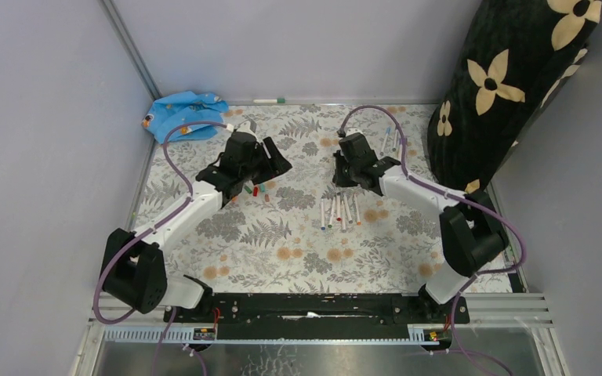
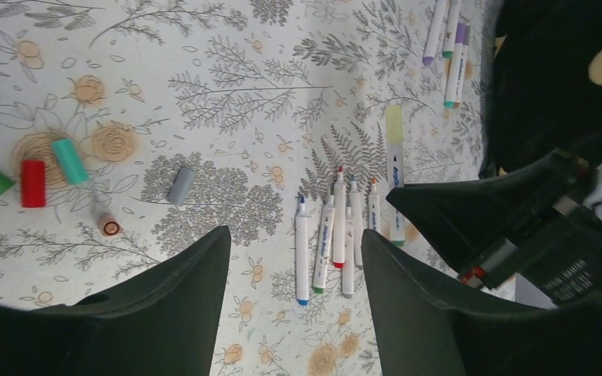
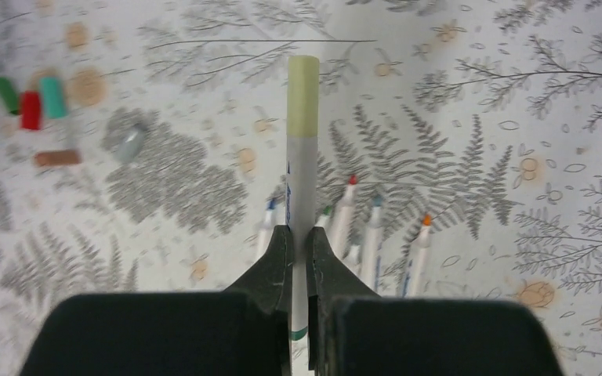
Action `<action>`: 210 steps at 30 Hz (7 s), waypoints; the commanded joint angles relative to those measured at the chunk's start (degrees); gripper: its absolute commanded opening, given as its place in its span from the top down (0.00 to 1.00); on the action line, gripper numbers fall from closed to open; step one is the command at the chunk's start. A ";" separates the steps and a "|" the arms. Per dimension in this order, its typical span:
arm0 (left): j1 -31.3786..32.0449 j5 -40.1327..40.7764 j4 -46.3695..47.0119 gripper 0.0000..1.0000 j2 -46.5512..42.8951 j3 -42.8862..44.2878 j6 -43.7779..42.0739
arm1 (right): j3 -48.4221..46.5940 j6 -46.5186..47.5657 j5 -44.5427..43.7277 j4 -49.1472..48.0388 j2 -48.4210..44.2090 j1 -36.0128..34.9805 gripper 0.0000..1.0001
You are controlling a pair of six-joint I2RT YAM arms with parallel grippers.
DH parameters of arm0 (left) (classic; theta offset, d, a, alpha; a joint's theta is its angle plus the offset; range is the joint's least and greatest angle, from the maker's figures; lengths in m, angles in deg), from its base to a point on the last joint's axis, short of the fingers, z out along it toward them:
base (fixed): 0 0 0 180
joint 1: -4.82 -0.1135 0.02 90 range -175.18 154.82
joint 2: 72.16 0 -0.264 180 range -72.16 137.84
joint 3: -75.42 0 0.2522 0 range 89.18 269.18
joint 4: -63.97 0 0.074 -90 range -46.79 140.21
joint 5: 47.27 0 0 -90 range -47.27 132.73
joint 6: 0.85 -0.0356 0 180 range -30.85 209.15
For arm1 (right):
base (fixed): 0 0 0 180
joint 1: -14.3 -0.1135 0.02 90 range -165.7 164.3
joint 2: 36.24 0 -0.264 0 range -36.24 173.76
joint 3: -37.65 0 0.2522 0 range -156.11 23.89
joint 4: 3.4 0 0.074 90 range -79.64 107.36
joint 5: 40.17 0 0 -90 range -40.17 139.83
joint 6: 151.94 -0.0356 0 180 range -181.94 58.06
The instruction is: Open the pen caps
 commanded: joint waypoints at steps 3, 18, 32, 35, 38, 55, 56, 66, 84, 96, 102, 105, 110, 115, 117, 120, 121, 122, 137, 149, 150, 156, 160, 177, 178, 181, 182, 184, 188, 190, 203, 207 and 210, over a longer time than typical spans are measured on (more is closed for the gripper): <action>0.14 -5.27 6.33 0.31 2.20 0.94 1.93 | -0.28 1.09 8.67 2.26 -6.80 -2.94 1.00; 0.14 -13.41 13.45 0.30 6.62 -0.26 9.65 | 0.51 -2.07 14.92 -1.38 -10.23 -8.62 1.00; 0.14 -16.27 15.88 0.31 7.79 -2.54 14.44 | -3.02 -3.21 14.63 -2.70 -9.61 -11.87 1.00; 0.13 -15.45 14.86 0.32 7.87 -2.31 15.77 | -3.45 -3.39 14.28 -2.73 -9.67 -12.36 1.00; 0.14 -14.97 13.67 0.34 7.70 -1.57 16.33 | -3.69 -3.61 14.14 -3.09 -10.11 -12.64 1.00; 0.12 -14.05 12.25 0.72 5.81 -1.57 17.53 | -3.37 -3.63 12.43 -3.00 -11.16 -13.37 1.00; 0.07 -14.08 12.25 0.76 5.73 -1.59 17.46 | -3.41 -3.58 12.42 -3.09 -11.18 -13.35 1.00; 0.06 -15.44 14.82 1.00 5.03 -3.02 18.23 | -3.57 -3.55 13.07 -4.44 -10.88 -13.49 0.87; -0.65 -19.67 19.06 1.00 3.77 -4.50 21.83 | -5.73 -3.90 13.42 -6.60 -5.35 -13.86 0.72; -6.95 -18.09 22.62 1.00 6.65 -4.75 23.38 | 1.15 -4.88 11.00 -6.47 -7.56 -15.28 1.00; -10.84 -18.06 23.58 1.00 12.05 -0.47 26.00 | 7.90 -6.42 9.34 -8.18 -9.47 -17.19 1.00; -11.10 -16.97 18.05 1.00 13.69 4.69 21.66 | 10.40 -6.61 9.29 -8.39 -10.37 -17.45 1.00; -10.67 -14.59 11.66 1.00 14.46 7.77 14.36 | 10.50 -6.54 6.83 -7.78 -11.58 -17.45 1.00; -8.11 -4.41 -3.05 1.00 15.02 8.83 2.48 | 8.08 -7.30 -1.54 -5.22 -11.99 -17.45 1.00; -6.71 0.37 -6.31 0.95 15.25 7.46 -0.01 | 7.74 -8.10 -6.17 -4.44 -11.44 -17.39 1.00; -5.12 5.47 -7.92 0.88 15.72 4.84 -1.49 | 6.35 -8.49 -10.58 -2.57 -9.09 -17.21 1.00; -4.71 6.88 -8.11 0.87 15.74 4.09 -1.64 | 5.93 -8.58 -11.40 -2.13 -8.12 -17.15 1.00; -4.34 8.06 -8.29 0.85 15.74 3.50 -1.86 | 5.44 -8.69 -11.96 -1.57 -7.18 -17.04 1.00; -3.02 14.05 -6.66 0.60 15.26 -0.78 -2.25 | 4.63 -9.99 -17.30 -0.89 1.69 -14.66 1.00; -2.98 13.79 -7.16 0.55 10.48 -0.19 -1.63 | 3.97 -10.29 -16.42 -1.34 5.48 -14.55 0.68; -2.95 13.75 -7.25 0.55 10.17 0.01 -1.61 | 3.81 -10.26 -16.45 -1.37 5.50 -14.57 0.65; -2.91 13.21 -7.58 0.54 8.50 0.50 -1.45 | 2.59 -9.81 -17.55 0.08 3.40 -14.54 0.56; -2.70 12.86 -7.76 0.54 6.84 1.16 -1.37 | 0.57 -7.89 -20.68 1.31 -0.22 -14.46 0.56; -1.79 1.85 4.47 0.30 0.37 -0.88 -1.58 | -21.01 -0.95 -18.12 6.24 11.18 8.75 0.37; -1.71 1.57 4.80 0.30 0.39 -0.84 -1.54 | -22.44 -0.66 -17.76 6.41 12.61 9.98 0.36; -1.63 0.78 6.26 0.28 0.49 -1.30 -1.13 | -26.59 0.05 -16.22 6.57 17.29 13.17 0.35; -1.62 0.63 6.98 0.27 0.47 -1.56 -0.92 | -28.13 0.22 -15.88 6.77 19.52 14.01 0.35; -1.61 0.33 8.17 0.26 0.49 -2.15 -0.40 | -31.27 0.71 -15.68 7.55 22.76 15.69 0.34; -1.47 -0.23 11.06 0.26 0.31 -3.93 0.71 | -36.90 1.23 -15.04 8.88 27.94 17.83 0.34; -1.44 -0.39 11.92 0.25 0.39 -4.36 1.00 | -39.09 1.33 -14.68 9.60 30.09 18.65 0.34; -1.00 -0.41 13.89 0.25 0.22 -4.12 2.24 | -45.69 2.21 -13.44 12.72 38.08 21.31 0.35; -0.85 -0.13 14.01 0.25 -0.19 -4.37 2.41 | -44.52 2.03 -12.51 12.45 38.63 22.13 0.36; -0.86 -0.02 14.07 0.25 -0.13 -4.38 2.42 | -43.31 2.03 -11.89 12.42 39.14 22.35 0.40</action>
